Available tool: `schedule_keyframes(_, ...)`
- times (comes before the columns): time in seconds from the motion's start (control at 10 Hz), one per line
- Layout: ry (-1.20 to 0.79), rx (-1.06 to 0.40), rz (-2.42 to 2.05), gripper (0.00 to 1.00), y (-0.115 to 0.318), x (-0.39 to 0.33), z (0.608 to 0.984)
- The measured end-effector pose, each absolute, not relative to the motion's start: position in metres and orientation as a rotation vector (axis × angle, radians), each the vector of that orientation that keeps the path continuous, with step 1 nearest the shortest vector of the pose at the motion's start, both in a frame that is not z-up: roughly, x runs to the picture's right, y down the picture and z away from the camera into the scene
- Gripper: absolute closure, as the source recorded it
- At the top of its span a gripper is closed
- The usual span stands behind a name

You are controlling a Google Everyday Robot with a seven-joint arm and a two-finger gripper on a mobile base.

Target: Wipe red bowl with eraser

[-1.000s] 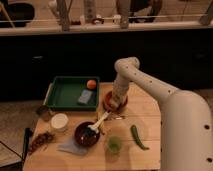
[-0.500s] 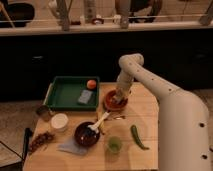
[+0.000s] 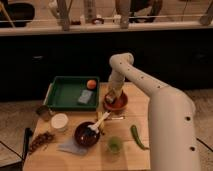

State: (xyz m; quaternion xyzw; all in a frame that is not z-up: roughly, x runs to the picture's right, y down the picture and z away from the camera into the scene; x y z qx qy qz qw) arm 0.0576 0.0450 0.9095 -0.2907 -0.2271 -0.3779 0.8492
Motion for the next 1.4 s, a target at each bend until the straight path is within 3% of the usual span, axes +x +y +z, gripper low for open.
schedule_keyframes(0.3,-0.517,-0.642,-0.848,1.0,0.073,0.061,0.889)
schedule_keyframes(0.7,-0.48,-0.64,-0.774,1.0,0.066,0.109,0.886)
schedule_keyframes(1.1,-0.436,-0.596,-0.705,1.0,0.027,0.107,0.919)
schedule_keyframes(1.4,-0.459,-0.583,-0.731,1.0,0.021,0.068,0.926)
